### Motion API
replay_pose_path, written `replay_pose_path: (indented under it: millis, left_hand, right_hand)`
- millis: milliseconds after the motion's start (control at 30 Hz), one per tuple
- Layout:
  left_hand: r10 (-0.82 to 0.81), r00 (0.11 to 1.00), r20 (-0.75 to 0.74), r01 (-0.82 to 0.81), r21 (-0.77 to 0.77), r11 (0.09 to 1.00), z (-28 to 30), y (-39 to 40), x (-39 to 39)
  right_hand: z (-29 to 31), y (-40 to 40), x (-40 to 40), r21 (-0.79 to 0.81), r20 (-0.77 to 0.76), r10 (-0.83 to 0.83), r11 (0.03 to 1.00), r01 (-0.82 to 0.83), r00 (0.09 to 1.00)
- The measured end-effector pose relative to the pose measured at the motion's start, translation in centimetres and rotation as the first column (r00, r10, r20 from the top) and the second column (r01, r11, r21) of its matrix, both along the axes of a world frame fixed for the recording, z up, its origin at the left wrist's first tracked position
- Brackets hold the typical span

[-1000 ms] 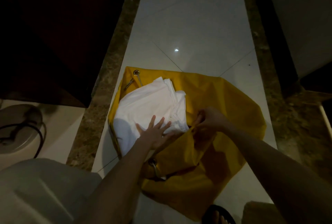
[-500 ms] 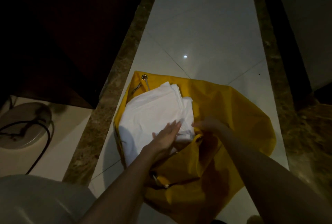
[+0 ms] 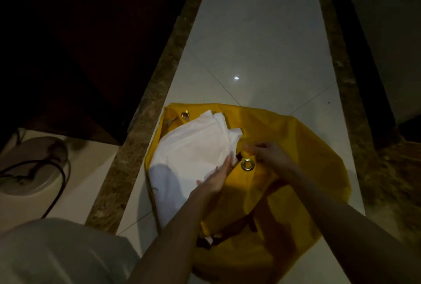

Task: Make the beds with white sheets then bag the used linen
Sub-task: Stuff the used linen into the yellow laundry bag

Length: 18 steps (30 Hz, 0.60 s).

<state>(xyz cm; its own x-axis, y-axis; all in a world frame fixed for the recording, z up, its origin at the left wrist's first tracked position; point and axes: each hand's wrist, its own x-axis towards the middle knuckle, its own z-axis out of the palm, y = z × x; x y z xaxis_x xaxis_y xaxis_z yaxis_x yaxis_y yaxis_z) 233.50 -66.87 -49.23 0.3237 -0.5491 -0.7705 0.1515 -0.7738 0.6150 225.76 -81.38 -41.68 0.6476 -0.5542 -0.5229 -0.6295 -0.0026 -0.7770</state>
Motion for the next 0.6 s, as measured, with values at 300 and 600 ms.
replay_pose_path:
  millis: [300, 600]
  left_hand:
    - [0.393, 0.916, -0.082, -0.401, -0.156, 0.903, 2.7, 1.3, 6.6]
    - [0.344, 0.889, 0.301, -0.27, -0.262, 0.926, 2.5, 1.1, 9.7]
  right_hand:
    - [3.5, -3.1, -1.6, 0.288, -0.227, 0.295, 0.931, -0.225, 0.928]
    - [0.9, -1.6, 5.0, -0.165, -0.515, 0.244, 0.913, -0.374, 0.822]
